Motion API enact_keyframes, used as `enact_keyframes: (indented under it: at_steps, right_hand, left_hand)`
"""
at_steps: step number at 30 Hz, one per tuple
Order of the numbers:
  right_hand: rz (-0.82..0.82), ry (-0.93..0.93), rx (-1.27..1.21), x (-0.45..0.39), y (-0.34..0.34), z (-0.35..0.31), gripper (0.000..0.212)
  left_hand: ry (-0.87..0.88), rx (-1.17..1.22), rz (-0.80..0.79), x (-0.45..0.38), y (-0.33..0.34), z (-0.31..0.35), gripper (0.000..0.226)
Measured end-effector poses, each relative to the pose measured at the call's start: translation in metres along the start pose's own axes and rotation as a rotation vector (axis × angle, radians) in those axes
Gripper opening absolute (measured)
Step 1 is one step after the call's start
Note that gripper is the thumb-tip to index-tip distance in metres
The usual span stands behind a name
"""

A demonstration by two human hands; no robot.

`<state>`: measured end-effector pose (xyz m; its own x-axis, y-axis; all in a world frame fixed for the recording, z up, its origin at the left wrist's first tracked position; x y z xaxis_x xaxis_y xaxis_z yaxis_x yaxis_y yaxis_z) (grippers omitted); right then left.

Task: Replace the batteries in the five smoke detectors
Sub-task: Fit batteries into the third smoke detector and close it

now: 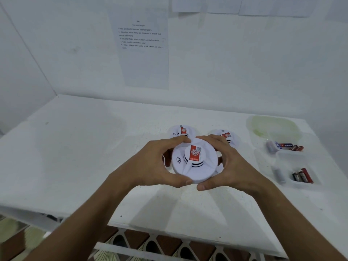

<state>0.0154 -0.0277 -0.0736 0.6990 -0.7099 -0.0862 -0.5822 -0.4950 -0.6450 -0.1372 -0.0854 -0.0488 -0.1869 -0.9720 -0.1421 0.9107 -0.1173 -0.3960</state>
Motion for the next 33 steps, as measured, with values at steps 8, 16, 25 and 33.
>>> enact_keyframes:
  at_steps: [8, 16, 25, 33]
  right_hand:
    - [-0.007, -0.004, -0.02, -0.003, 0.001, 0.0, 0.107]
    - [-0.003, 0.0, -0.033, -0.003, -0.004, 0.002, 0.107]
    - [0.005, -0.008, -0.036, -0.004, -0.008, 0.005, 0.107]
    - [0.011, 0.001, -0.036, -0.003, -0.012, 0.007, 0.106]
  left_hand:
    - [-0.018, -0.009, 0.012, 0.001, -0.001, -0.002, 0.088]
    - [-0.02, 0.03, 0.02, -0.003, 0.0, 0.001, 0.085]
    - [0.001, 0.01, 0.014, -0.008, 0.002, 0.0, 0.085]
    - [0.008, 0.035, 0.024, -0.012, 0.001, -0.003, 0.09]
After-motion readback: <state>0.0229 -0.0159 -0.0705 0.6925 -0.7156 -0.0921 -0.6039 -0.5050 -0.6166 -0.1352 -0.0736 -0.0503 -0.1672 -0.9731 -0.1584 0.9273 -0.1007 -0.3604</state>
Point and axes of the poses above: each hand's wrist, its own x-axis away from the middle knuckle, its own y-axis out of the palm, z = x × y, the point moved 8 cm from there along -x, towards the middle knuckle, and after that the axes turned 13 degrees about x, right-handed, at the moved point
